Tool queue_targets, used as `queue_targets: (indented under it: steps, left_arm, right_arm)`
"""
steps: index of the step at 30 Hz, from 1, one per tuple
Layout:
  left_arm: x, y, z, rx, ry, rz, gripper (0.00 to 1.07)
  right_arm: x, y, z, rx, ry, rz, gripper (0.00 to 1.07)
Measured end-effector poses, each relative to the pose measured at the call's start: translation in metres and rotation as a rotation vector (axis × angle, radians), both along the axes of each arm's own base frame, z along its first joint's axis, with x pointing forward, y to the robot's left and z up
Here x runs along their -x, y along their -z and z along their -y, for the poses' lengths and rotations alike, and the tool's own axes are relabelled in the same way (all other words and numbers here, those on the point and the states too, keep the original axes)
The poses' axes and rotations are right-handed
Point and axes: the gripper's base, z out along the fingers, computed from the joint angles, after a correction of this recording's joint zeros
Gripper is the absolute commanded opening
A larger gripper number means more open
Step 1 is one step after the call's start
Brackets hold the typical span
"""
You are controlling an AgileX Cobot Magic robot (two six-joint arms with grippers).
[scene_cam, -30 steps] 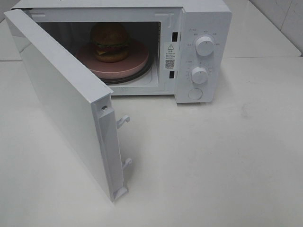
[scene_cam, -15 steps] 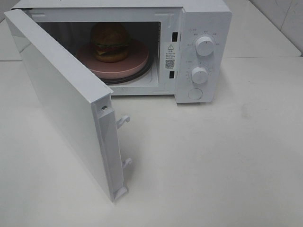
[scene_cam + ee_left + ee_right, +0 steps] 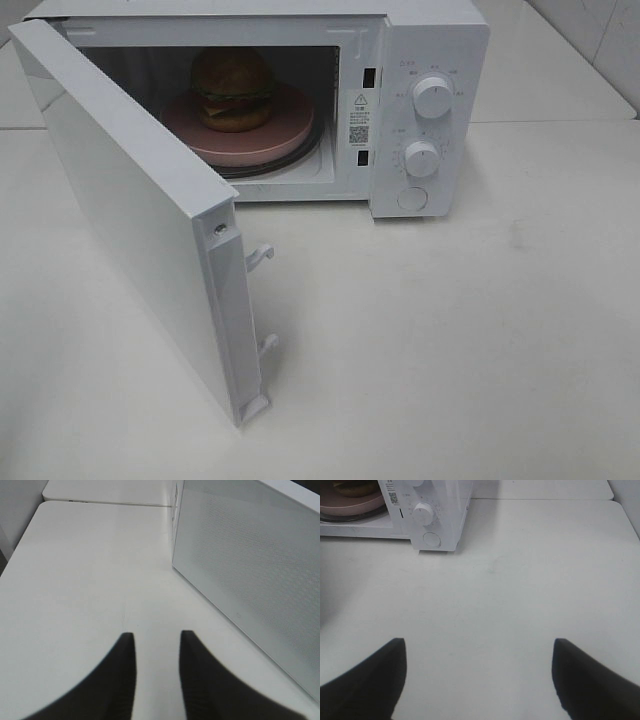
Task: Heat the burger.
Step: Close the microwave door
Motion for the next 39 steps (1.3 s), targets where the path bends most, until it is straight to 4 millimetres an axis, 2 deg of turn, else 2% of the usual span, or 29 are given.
queue_targets:
  steps: [1,2,3,6,8,15,16,22,29,30,34,39]
  left_arm:
    - [0.0,0.0,0.0,0.0,0.0,0.0,0.05]
    - [-0.004,0.0,0.0,0.001,-0.001,-0.005,0.0]
    - [-0.013,-0.001,-0.001,0.002,-0.006,0.007,0.0]
    - [-0.017,0.0,-0.001,0.002,-0.008,0.011,0.0]
    - [-0.035,0.013,-0.003,0.003,-0.022,0.053,0.0]
    - [-0.056,0.037,-0.006,-0.019,-0.038,0.175,0.0]
    - [-0.061,0.045,-0.007,-0.029,-0.045,0.219,0.0]
    - [-0.077,0.06,-0.011,-0.048,-0.082,0.342,0.0]
    - [-0.097,0.072,-0.013,-0.064,-0.083,0.326,0.0]
    - [-0.105,0.077,-0.012,-0.068,-0.066,0.308,0.0]
    - [-0.115,0.084,-0.009,-0.07,-0.022,0.298,0.0]
    - [-0.132,0.097,0.003,-0.05,0.119,0.305,0.0]
  right_arm:
    - [0.0,0.0,0.0,0.0,0.0,0.0,0.76]
    - [0.0,0.0,0.0,0.0,0.0,0.0,0.76]
    - [0.0,0.0,0.0,0.0,0.0,0.0,0.76]
    - [0.0,0.0,0.0,0.0,0.0,0.0,0.76]
    - [0.0,0.0,0.0,0.0,0.0,0.0,0.76]
    - [0.0,0.0,0.0,0.0,0.0,0.0,0.76]
    - [0.0,0.0,0.0,0.0,0.0,0.0,0.76]
    - [0.0,0.0,0.0,0.0,0.0,0.0,0.76]
    - [0.0,0.0,0.0,0.0,0.0,0.0,0.76]
    - [0.0,0.0,0.0,0.0,0.0,0.0,0.76]
    - [0.0,0.0,0.0,0.0,0.0,0.0,0.76]
    - [0.0,0.0,0.0,0.0,0.0,0.0,0.76]
